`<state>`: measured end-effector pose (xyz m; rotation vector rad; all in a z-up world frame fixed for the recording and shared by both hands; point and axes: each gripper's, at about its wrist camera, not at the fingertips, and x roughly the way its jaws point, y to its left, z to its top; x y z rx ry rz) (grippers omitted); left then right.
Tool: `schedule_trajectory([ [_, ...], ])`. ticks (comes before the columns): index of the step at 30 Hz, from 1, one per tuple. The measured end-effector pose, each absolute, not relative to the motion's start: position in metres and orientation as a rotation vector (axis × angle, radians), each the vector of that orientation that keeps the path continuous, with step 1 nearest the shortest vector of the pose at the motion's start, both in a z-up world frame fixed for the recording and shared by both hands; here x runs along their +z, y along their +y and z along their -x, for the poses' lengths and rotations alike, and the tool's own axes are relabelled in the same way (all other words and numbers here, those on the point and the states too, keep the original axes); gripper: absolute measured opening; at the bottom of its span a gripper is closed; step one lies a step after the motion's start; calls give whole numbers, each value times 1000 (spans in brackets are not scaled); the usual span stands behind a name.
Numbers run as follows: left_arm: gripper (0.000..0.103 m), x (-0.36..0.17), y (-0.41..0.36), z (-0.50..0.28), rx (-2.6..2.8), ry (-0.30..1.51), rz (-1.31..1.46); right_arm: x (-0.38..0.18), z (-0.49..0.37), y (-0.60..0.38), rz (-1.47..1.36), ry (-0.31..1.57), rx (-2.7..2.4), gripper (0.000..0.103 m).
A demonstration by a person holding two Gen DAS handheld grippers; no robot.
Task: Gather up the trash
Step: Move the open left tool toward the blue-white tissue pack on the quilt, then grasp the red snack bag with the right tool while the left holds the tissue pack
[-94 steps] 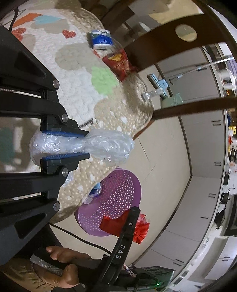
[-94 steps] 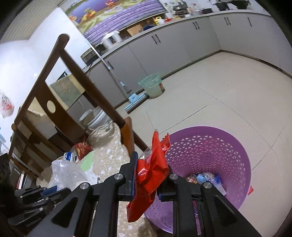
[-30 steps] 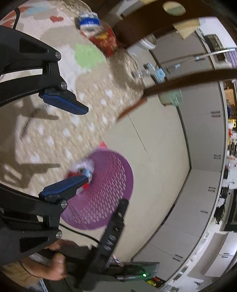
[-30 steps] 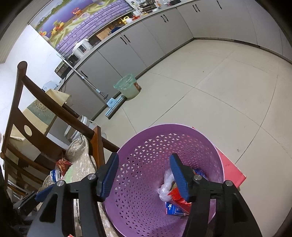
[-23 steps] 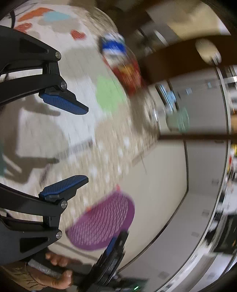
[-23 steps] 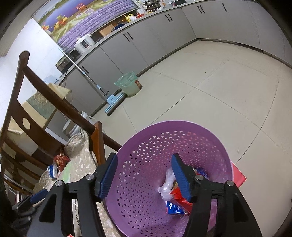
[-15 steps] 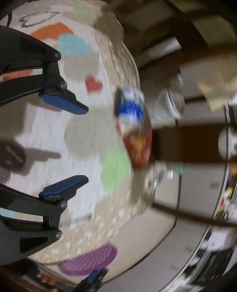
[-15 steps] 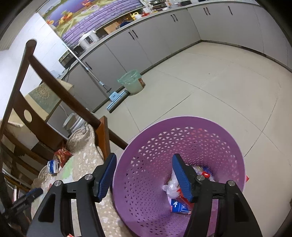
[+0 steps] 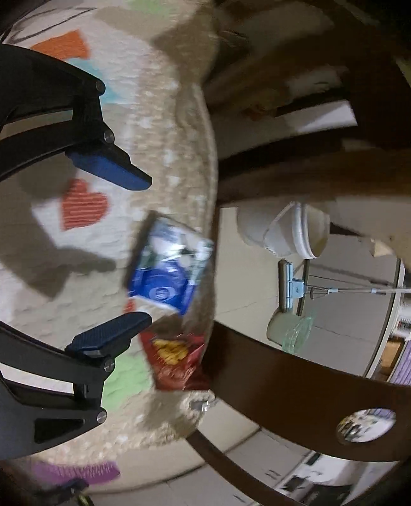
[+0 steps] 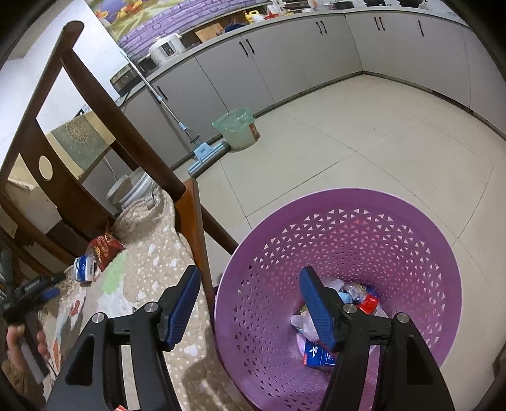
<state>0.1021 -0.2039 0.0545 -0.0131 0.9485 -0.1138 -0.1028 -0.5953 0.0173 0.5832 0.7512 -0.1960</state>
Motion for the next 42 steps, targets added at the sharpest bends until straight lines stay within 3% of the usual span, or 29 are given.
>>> schedule_trajectory([
  [9,86,21,-232,-140,-104,939,-156,6,94,-600,-607,788,-188,69],
  [12,92,16,-232,-145,-98,936,-134,4,93,-600,-614,793,-184,69],
  [16,93,9,-228,-154,-110,985,-68,5,91,-595,-591,798,-177,69],
  [17,85,8,-228,-155,-120,1011,-59,5,90,-593,-584,799,-177,69],
  [18,60,9,-228,-151,-144,1016,-41,6,90,-592,-577,801,-178,69],
  [19,50,11,-228,-148,-177,1023,-20,6,89,-590,-568,802,-179,69],
  [20,28,13,-229,-141,-180,1035,-22,7,90,-588,-557,802,-180,69],
  [21,19,17,-230,-134,-181,1038,-35,7,90,-587,-548,801,-181,69],
  [33,19,30,-190,-16,-346,1028,18,36,94,-543,-419,758,-122,69],
  [42,20,15,-158,17,-403,952,56,53,-10,-450,-415,898,148,73],
])
